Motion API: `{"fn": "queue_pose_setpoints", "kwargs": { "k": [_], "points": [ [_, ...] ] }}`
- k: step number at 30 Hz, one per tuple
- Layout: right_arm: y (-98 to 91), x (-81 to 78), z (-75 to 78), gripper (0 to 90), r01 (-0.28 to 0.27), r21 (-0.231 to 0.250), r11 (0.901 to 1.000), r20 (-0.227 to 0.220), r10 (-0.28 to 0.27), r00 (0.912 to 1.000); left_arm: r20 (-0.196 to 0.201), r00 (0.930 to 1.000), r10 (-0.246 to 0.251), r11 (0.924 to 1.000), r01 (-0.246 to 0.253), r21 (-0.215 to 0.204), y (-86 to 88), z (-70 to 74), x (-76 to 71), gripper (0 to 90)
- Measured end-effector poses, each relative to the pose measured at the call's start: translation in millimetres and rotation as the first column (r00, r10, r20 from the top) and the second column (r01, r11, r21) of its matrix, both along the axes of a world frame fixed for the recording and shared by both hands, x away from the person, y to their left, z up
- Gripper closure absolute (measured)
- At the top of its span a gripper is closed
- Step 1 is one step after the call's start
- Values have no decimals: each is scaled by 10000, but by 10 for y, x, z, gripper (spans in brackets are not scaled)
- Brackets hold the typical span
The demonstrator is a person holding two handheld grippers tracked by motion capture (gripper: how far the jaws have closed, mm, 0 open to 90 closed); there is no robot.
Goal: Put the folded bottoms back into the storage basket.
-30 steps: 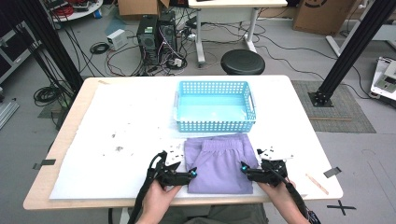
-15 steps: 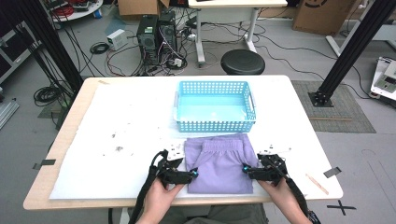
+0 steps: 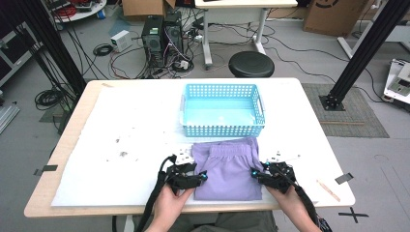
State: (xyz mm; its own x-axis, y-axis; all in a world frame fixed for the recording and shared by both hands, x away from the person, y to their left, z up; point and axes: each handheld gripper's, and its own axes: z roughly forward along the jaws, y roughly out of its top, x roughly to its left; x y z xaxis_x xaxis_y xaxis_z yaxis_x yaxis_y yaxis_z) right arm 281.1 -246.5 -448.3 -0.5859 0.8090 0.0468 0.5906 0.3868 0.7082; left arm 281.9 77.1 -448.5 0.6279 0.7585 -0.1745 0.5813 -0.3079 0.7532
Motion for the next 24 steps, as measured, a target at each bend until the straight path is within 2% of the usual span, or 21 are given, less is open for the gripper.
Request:
{"fn": "queue_pose_setpoints", "kwargs": {
  "k": [4, 7, 8, 10, 12, 15, 19, 20, 22, 24],
  "points": [
    [7, -3, 1, 657, -72, 31, 10000, -28, 72, 10000, 79, 10000, 35, 9999, -36, 101, -33, -2, 8, 589],
    [12, -8, -1, 663, -82, 30, 10000, 7, 82, 10000, 77, 9999, 108, 9999, -108, -35, -38, -6, 1, 595],
    [10, -7, 1, 638, -91, 32, 10000, -8, 91, 10000, 108, 9999, -2, 10000, 1, 85, -32, 0, -9, 572],
    [2, 1, -1, 522, 52, 20, 10000, 47, -52, 10000, 211, 9997, 82, 9992, -90, 397, -13, 16, -42, 500],
    [-15, 5, 0, 507, 136, 90, 9999, -71, -135, 9999, 314, 9989, 347, 9970, -368, 685, 60, 21, -72, 435],
    [-6, 4, -2, 461, 109, 29, 9999, -76, -109, 9999, 252, 9983, 521, 9967, -535, 610, 106, 13, -68, 422],
    [11, 0, -1, 452, 164, -4, 9999, -149, -164, 9998, 205, 9979, 606, 9972, -615, 437, -4, 1, -66, 387],
    [12, 2, 0, 456, 183, 46, 9998, -190, -182, 9997, 171, 9983, 562, 9971, -570, 500, -26, 6, -58, 389],
    [14, 4, -1, 469, 148, 14, 9999, -139, -148, 9998, 177, 9982, 572, 9976, -578, 369, -71, 2, -40, 409],
    [24, -1, 0, 507, 163, 46, 9999, -152, -162, 9998, 235, 9984, 506, 9977, -515, 430, -95, 1, -21, 465]
  ]
}}
